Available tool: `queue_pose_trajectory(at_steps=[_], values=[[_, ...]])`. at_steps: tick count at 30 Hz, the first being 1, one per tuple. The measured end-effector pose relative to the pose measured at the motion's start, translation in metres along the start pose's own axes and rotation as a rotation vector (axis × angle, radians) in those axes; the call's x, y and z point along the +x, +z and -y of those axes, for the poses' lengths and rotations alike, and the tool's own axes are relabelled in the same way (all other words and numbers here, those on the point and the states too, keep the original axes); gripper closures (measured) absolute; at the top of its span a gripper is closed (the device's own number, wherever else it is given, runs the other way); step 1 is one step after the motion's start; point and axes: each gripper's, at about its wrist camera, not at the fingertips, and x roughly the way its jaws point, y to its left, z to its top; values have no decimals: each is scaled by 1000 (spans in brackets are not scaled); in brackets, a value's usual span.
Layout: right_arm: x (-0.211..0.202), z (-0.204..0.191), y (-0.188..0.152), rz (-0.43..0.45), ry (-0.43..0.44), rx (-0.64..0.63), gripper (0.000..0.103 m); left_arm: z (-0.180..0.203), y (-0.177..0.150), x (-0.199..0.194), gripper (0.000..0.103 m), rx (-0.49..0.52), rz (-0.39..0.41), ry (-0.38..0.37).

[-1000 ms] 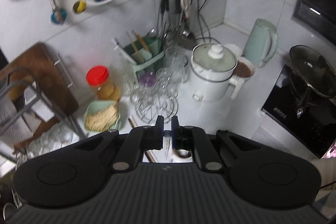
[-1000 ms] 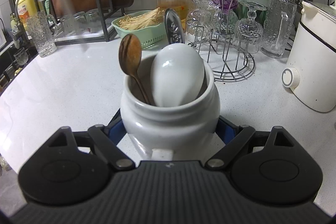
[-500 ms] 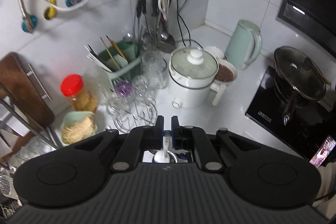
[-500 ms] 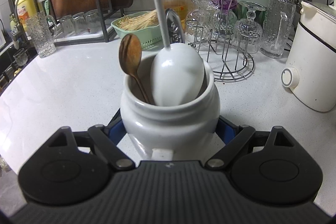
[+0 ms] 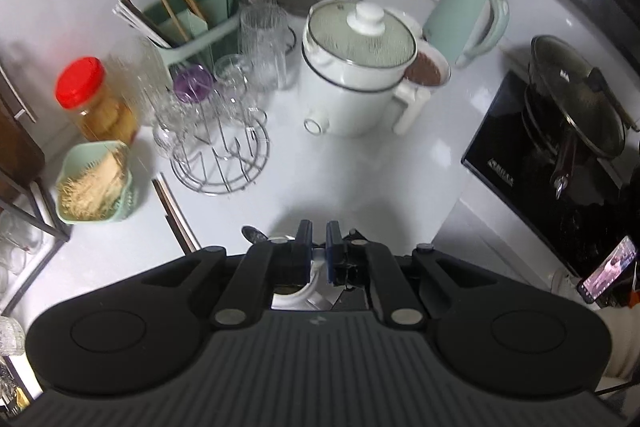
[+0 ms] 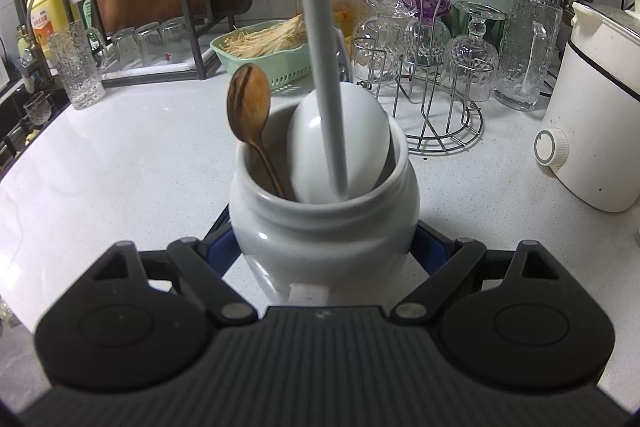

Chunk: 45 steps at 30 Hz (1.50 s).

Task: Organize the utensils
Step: 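Open the left tool to release the white chopstick in the jar, then move the open left tool back to the chopsticks on the counter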

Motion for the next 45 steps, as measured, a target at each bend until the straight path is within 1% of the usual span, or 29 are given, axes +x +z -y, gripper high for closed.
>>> queue_pose_trajectory(at_steps=[5, 11, 13, 15, 16, 20, 24, 26, 28, 29, 31, 34, 36, 37, 40, 43, 45], values=[[-1, 1, -1, 1, -1, 4, 12, -5, -6, 16, 95, -22, -21, -1], [-1, 2, 0, -4, -1, 7, 12, -11, -13, 18, 94, -33, -4, 12], [0, 1, 0, -5, -2, 6, 12, -12, -16, 14, 87, -43, 11, 24], [0, 1, 1, -7, -2, 6, 12, -14, -19, 7, 64, -64, 41, 27], [0, 1, 1, -8, -1, 6, 12, -16, -21, 2, 61, -73, 65, 33], [-1, 0, 1, -6, -1, 6, 12, -22, -31, -17, 59, -108, 146, 46], [-1, 0, 0, -2, -1, 9, 12, -25, -48, -33, 58, -139, 236, 105], [0, 0, -1, -2, 1, 7, 12, -32, -60, -37, 58, -179, 274, 112], [0, 1, -1, -2, 3, 8, 12, -39, -74, -35, 58, -220, 304, 134], [0, 2, 0, -3, 4, 10, 12, -43, -82, -33, 58, -245, 312, 150], [0, 3, 0, -6, -1, 15, 12, -53, -98, -27, 58, -316, 324, 160], [-1, 9, 0, -19, -15, 28, 12, -67, -119, -13, 58, -387, 315, 181], [-2, 13, -1, -19, -28, 38, 12, -77, -132, 0, 58, -411, 311, 178], [-2, 15, -2, -19, -33, 43, 12, -83, -139, 7, 58, -427, 304, 188], [-3, 21, -2, -25, -47, 55, 12, -100, -158, 38, 58, -492, 264, 193], [-3, 25, -2, -31, -62, 68, 12, -107, -176, 65, 58, -517, 237, 218], [-4, 25, -2, -35, -64, 67, 12, -110, -189, 82, 58, -529, 204, 205]])
